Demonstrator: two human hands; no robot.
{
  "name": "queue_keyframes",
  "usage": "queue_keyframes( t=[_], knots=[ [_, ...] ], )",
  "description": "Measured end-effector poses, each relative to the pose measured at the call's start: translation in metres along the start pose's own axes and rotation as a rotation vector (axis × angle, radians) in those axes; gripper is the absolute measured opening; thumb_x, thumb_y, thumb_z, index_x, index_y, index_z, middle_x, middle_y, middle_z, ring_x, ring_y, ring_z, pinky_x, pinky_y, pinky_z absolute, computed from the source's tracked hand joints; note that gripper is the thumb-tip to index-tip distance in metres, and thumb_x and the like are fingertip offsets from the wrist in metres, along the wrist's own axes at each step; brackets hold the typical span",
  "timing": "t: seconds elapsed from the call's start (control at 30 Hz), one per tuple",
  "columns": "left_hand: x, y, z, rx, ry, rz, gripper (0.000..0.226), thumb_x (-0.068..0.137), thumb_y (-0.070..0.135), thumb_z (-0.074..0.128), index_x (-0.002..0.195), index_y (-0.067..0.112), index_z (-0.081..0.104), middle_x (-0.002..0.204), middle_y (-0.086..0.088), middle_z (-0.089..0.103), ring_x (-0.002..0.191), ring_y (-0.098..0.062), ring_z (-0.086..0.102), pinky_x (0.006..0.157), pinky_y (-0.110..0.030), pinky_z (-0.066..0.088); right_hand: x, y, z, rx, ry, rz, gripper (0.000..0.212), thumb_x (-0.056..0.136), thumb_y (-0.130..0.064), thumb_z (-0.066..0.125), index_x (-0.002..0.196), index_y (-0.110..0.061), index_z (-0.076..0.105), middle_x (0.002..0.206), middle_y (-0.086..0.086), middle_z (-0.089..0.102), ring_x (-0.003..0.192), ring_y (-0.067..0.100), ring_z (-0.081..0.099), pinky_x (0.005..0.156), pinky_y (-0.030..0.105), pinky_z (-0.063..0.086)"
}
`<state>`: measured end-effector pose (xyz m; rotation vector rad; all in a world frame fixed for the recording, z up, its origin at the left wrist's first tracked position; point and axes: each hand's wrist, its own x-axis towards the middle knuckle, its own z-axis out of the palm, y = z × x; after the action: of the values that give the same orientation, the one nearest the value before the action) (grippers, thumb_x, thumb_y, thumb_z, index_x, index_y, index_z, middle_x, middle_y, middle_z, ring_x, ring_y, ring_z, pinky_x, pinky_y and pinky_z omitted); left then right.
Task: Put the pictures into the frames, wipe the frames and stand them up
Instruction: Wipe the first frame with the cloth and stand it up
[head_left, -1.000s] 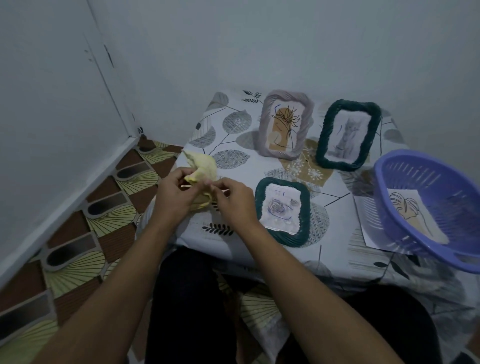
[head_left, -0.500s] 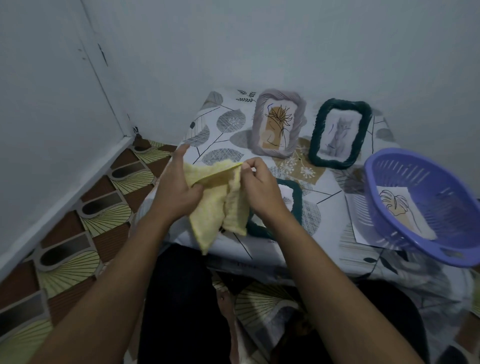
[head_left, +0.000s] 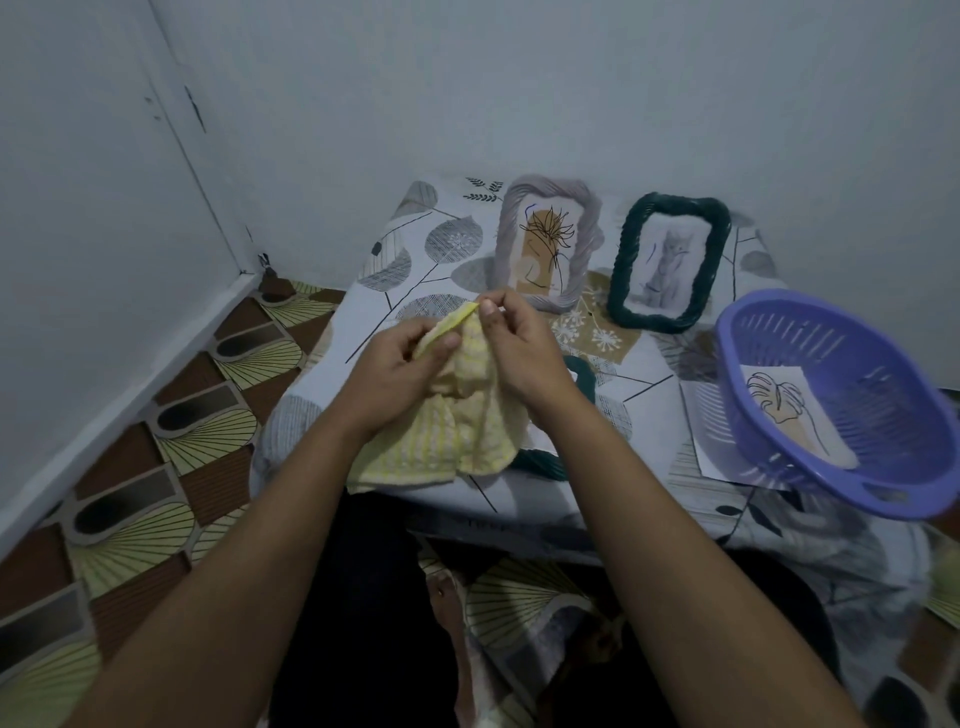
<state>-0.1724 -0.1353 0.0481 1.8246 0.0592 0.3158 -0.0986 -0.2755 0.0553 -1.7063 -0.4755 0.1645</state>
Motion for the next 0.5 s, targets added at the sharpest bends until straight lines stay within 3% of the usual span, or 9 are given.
queue_keyframes(
  t=[0.1,0.2,0.27,0.33,0.4,0.5],
  knots=[
    [-0.001,-0.001,0.011,-0.259,0.161,-0.166,0.023,0.100,0.023,0.059,0.088,0.006,0.068,0.072,-0.006,0.064,0.062,-0.015,0.066,0.054,-0.028,0.056,0.000,0.012,-0.004,-0.078,0.041,0.072,0.017,0.101,-0.032,0.051,0.089,-0.028,0.063,0.087,-0.006,0.063,0.085,0.012,0.058,0.086,0.046,0.050],
    [0.014,-0.017,0.011,-0.351,0.463,-0.352,0.026,0.092,0.032,0.064,0.073,0.016,0.067,0.070,-0.005,0.065,0.068,-0.021,0.065,0.066,-0.039,0.057,-0.009,0.022,-0.017,-0.089,0.082,0.164,0.012,0.100,-0.023,0.053,0.099,-0.026,0.065,0.097,-0.011,0.064,0.090,0.006,0.058,0.087,0.032,0.048],
    [0.026,-0.034,0.002,-0.405,0.662,-0.447,0.027,0.082,0.037,0.060,0.068,0.016,0.069,0.075,-0.004,0.068,0.080,-0.024,0.067,0.077,-0.044,0.056,-0.016,0.029,-0.029,-0.079,0.119,0.231,0.012,0.099,-0.021,0.055,0.103,-0.024,0.065,0.102,-0.010,0.064,0.091,0.008,0.059,0.079,0.023,0.049],
    [0.034,-0.047,-0.006,-0.379,0.808,-0.511,0.040,0.078,0.046,0.051,0.087,0.013,0.072,0.097,-0.007,0.072,0.096,-0.029,0.068,0.088,-0.048,0.057,-0.023,0.037,-0.041,-0.119,0.133,0.293,0.013,0.097,-0.020,0.055,0.105,-0.025,0.064,0.107,-0.010,0.063,0.096,0.012,0.060,0.081,0.026,0.051],
    [0.034,-0.042,-0.005,-0.319,0.846,-0.538,0.054,0.087,0.048,0.044,0.120,0.011,0.065,0.123,-0.011,0.066,0.111,-0.031,0.063,0.098,-0.048,0.052,-0.027,0.045,-0.051,-0.242,0.156,0.336,0.013,0.093,-0.024,0.055,0.102,-0.031,0.062,0.111,-0.011,0.063,0.105,0.017,0.059,0.098,0.041,0.046],
    [0.032,-0.036,0.006,-0.185,0.811,-0.476,0.043,0.100,0.034,0.040,0.136,0.013,0.048,0.132,-0.012,0.058,0.117,-0.030,0.057,0.101,-0.043,0.048,-0.032,0.058,-0.064,-0.537,0.241,0.403,0.022,0.091,-0.030,0.055,0.112,-0.032,0.061,0.125,-0.006,0.060,0.121,0.023,0.049,0.104,0.043,0.032]
  ],
)
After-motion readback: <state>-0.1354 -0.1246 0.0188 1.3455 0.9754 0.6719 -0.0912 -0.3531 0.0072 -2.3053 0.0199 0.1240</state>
